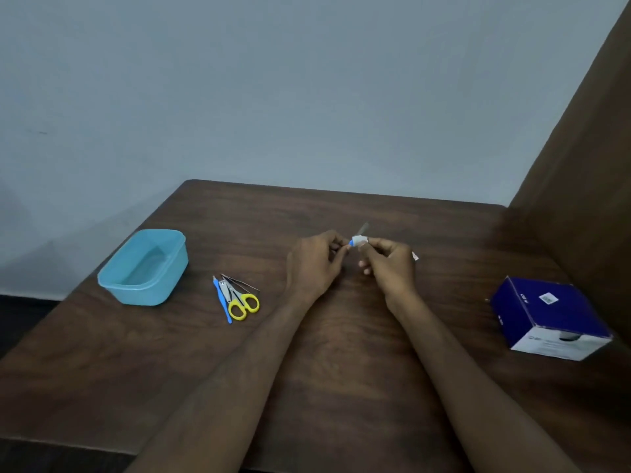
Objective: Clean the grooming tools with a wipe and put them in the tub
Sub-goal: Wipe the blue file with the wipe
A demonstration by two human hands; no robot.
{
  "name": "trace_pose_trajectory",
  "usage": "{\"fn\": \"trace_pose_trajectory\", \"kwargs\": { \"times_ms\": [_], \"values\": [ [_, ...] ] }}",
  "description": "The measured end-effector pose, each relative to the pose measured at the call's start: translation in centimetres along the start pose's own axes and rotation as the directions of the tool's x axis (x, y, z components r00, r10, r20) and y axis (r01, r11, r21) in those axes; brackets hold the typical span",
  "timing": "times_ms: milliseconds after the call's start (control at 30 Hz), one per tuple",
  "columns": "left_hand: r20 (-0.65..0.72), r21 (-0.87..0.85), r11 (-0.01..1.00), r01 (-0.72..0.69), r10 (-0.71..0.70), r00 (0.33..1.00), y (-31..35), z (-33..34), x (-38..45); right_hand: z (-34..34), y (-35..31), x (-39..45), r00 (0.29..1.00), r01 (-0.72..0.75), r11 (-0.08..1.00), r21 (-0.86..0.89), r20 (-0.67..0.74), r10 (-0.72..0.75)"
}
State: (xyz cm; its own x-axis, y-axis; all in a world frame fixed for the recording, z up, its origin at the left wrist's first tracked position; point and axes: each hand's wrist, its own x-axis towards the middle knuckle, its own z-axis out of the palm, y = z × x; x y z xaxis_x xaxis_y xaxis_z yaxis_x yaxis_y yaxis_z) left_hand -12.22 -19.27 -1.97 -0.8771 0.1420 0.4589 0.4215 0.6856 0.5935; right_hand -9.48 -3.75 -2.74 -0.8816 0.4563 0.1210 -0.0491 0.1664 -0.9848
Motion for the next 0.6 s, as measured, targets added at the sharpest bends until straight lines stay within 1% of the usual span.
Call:
{"fn": "trace_pose_trajectory", "kwargs": {
  "times_ms": [67, 133, 267, 333, 400, 500, 533, 600],
  "values": [
    [0.015, 0.066, 0.996, -0.061, 0.06, 0.998, 0.2, 0.2, -0.1, -0.1, 0.0, 0.3, 1.0, -0.027, 0.999, 0.041, 0.011, 0.026],
    [0.024, 0.127, 0.986, -0.111, 0.109, 0.994, 0.6, 0.4, -0.2, -0.2, -0.2, 0.4, 0.998, -0.065, 0.994, 0.088, -0.008, 0.066],
    [0.051, 0.173, 0.971, -0.164, 0.157, 0.986, 0.9, 0.6, -0.2, -0.8, -0.4, 1.1, 0.979, -0.131, 0.938, 0.322, -0.106, 0.173],
    [0.05, 0.192, 0.966, -0.171, 0.164, 0.985, 1.0, 0.8, -0.2, -1.0, -0.4, 1.2, 0.969, -0.138, 0.916, 0.377, -0.139, 0.203],
    [0.018, 0.192, 0.967, -0.169, 0.169, 0.985, 1.0, 0.9, -0.2, -1.1, -0.2, 0.9, 0.96, -0.135, 0.921, 0.364, -0.182, 0.213],
    [-0.034, 0.164, 0.971, -0.172, 0.179, 0.983, 0.7, 1.0, -0.2, -0.8, 0.1, 0.5, 0.955, -0.123, 0.947, 0.297, -0.226, 0.195],
    [-0.033, 0.161, 0.971, -0.178, 0.186, 0.982, 0.7, 1.1, -0.2, -0.7, 0.1, 0.4, 0.961, -0.117, 0.957, 0.264, -0.211, 0.176],
    [-0.026, 0.167, 0.967, -0.192, 0.199, 0.98, 0.5, 1.2, -0.2, -0.6, 0.1, 0.3, 0.989, -0.089, 0.981, 0.174, -0.105, 0.108]
  ]
}}
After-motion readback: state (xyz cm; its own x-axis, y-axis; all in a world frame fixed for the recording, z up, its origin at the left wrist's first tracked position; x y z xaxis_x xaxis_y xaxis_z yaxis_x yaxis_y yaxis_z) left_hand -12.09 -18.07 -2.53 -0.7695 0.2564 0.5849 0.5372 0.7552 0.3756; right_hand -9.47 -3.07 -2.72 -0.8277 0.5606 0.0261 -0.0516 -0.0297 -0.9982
